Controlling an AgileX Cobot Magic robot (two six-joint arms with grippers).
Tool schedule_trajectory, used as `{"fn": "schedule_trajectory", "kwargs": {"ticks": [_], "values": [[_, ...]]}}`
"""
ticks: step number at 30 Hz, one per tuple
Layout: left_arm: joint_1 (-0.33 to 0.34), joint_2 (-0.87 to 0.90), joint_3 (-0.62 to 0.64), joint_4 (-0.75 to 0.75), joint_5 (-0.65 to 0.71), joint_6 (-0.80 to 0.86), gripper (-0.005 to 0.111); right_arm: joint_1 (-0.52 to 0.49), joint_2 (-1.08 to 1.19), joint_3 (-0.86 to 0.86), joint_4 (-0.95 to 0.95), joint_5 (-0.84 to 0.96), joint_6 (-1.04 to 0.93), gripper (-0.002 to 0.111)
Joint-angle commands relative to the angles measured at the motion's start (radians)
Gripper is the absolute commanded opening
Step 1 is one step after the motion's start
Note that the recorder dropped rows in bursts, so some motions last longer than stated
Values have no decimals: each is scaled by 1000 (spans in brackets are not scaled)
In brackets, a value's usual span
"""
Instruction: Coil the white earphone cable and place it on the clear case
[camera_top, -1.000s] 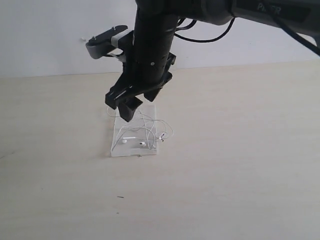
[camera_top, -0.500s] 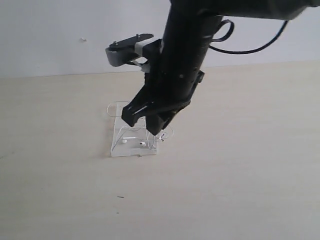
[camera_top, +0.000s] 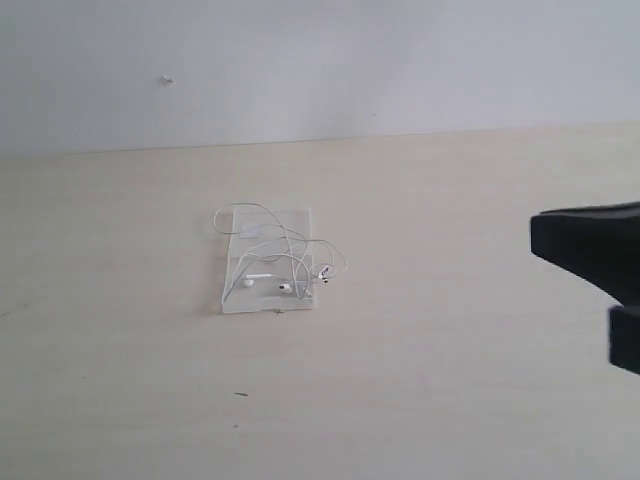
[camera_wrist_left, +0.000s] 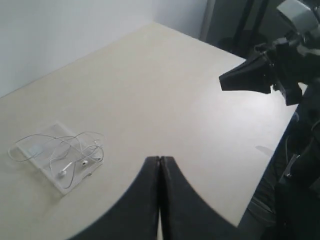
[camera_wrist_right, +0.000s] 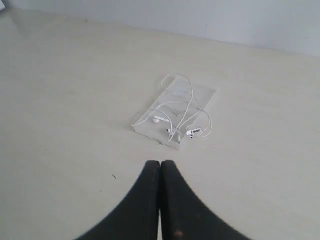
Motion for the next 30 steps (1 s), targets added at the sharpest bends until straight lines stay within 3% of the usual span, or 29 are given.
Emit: {"fn": "schedule_trajectory", "kwargs": {"ticks": [1, 8, 13, 18, 30], "values": [[-6, -49, 51, -93, -81, -7, 0, -3, -157, 132, -10, -132, 72, 0], [-6, -160, 218, -206, -239, -7, 0, -3, -293, 270, 3, -173, 83, 0], [-6, -229, 319, -222, -305, -7, 0, -3, -307, 295, 22, -104, 174, 0], [-6, -245, 341, -220, -261, -7, 0, -3, -307, 295, 22, -82, 278, 0], [-6, -245, 341, -216, -225, -3, 0, -3, -307, 295, 17, -82, 278, 0]]}}
